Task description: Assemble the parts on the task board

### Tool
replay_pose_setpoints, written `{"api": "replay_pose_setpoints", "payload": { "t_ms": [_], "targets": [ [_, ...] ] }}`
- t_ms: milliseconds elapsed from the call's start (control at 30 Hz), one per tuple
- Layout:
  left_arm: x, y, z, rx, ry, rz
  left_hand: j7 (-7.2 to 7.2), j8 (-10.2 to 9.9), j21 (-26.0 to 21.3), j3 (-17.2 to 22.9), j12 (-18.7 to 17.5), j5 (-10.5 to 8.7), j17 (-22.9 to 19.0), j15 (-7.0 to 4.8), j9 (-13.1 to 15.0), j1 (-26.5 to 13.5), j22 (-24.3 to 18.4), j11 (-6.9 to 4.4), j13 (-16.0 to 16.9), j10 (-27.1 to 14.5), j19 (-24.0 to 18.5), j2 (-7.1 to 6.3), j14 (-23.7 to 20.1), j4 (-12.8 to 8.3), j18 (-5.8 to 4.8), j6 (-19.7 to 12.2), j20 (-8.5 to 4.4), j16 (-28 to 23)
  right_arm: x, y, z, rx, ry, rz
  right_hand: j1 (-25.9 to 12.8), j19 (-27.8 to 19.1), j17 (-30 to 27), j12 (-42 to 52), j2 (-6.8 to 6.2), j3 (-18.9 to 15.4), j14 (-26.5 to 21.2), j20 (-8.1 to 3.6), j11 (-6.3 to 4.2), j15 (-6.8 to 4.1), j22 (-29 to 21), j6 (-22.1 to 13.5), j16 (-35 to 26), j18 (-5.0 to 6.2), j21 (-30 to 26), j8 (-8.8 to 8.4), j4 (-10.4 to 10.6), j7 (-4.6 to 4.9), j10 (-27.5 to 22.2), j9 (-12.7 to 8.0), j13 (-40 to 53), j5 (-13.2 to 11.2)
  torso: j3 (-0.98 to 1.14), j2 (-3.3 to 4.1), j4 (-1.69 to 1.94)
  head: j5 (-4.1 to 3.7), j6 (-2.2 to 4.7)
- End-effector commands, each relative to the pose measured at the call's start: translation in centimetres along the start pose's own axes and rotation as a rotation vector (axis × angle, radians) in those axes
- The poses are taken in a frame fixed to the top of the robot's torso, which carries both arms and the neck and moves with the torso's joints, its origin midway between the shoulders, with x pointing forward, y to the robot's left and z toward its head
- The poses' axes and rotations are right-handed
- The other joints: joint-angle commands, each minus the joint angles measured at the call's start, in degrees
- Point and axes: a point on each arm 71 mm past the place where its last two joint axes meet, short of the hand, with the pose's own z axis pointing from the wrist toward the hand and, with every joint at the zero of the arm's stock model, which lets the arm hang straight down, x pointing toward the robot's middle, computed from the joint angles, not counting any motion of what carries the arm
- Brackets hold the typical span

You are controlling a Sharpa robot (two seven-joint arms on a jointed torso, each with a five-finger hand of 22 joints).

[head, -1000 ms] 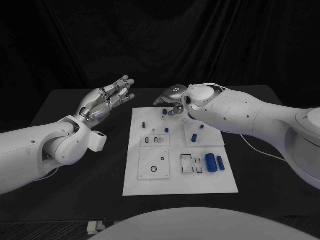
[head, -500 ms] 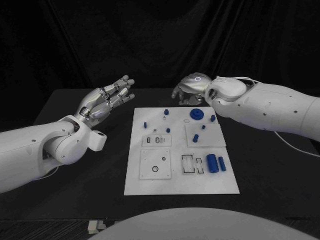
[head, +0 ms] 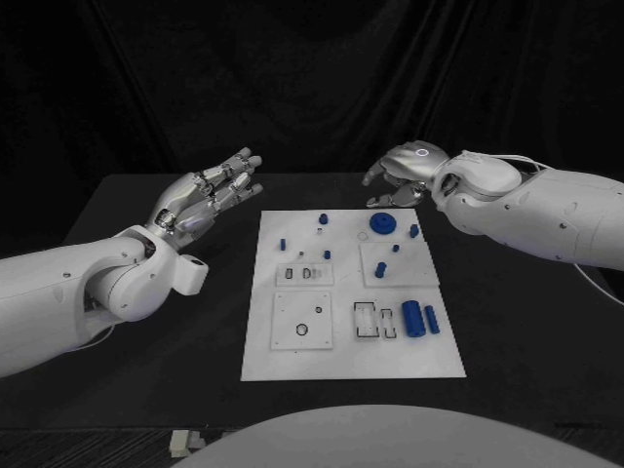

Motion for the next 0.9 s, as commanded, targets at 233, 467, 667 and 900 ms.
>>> {"api": "replay_pose_setpoints", "payload": {
  "t_ms": [233,467,667,900],
  "targets": [
    [0.2,0.1,0.0,0.022,0.014,-0.015,-0.1,0.3,0.3,0.6,0.1,0.27,0.1,0.25,0.1,0.6,0.1,0.22,0.1,0.1,0.3,-0.03,0.1,-0.1,0.46,0.9,-0.01,0.3,2.3,-1.9,-1.1,0.161,0.028,0.057,-1.5,6.2,15.2,0.4,-1.21,0.1,6.1,0.51,0.82,0.8,15.1,-0.5,0.8,-1.3,3.9,-0.09,0.3,0.81,6.2,2.1,15.1,0.4,-0.09,0.03,0.13,0.12,-0.01],
    [0.1,0.2,-0.3,0.021,0.007,-0.013,-0.17,0.2,0.3,0.8,0.1,0.25,0.1,0.34,0.1,0.7,0.1,0.14,0.0,-0.1,0.3,-0.17,0.2,-0.2,0.42,0.5,-0.01,0.4,3.7,-2.2,-1.4,0.19,0.081,0.05,1.1,6.2,15.2,0.4,-0.67,1.0,6.1,1.05,1.41,1.36,15.1,-0.8,0.8,-1.3,3.9,-0.11,0.1,1.37,6.2,3.1,15.1,3.4,-0.1,0.02,0.14,0.01,-0.01],
    [0.1,0.3,-0.4,0.02,0.005,-0.014,-0.66,-0.1,0.3,1.1,0.0,0.2,0.1,0.49,-0.1,0.7,0.1,-0.34,-0.1,-0.5,0.4,-0.44,0.2,-0.2,0.31,-0.9,-0.01,0.4,4.5,-2.2,-1.6,0.196,0.132,0.044,1.6,6.2,15.2,0.4,-0.67,1.0,6.1,1.14,1.49,1.42,15.1,-0.9,0.8,-1.3,3.9,-0.13,0.1,1.46,6.2,3.4,15.1,3.3,-0.09,0.03,0.13,-0.11,-0.01],
    [0.1,0.5,-0.4,0.018,0.004,-0.015,-0.82,-0.2,0.3,1.2,0.0,0.19,0.1,0.52,-0.2,0.6,0.0,-0.45,-0.1,-0.5,0.4,-0.51,0.2,-0.1,0.28,-1.4,-0.01,0.4,5.3,-2.1,-1.7,0.201,0.181,0.045,1.6,6.2,15.2,0.4,-0.67,0.9,6.1,1.21,1.58,1.48,15.1,-1.1,0.8,-1.3,3.9,-0.24,0.2,1.55,6.2,3.5,15.1,2.8,-0.09,0.02,0.15,-0.04,-0.01]
  ]
}}
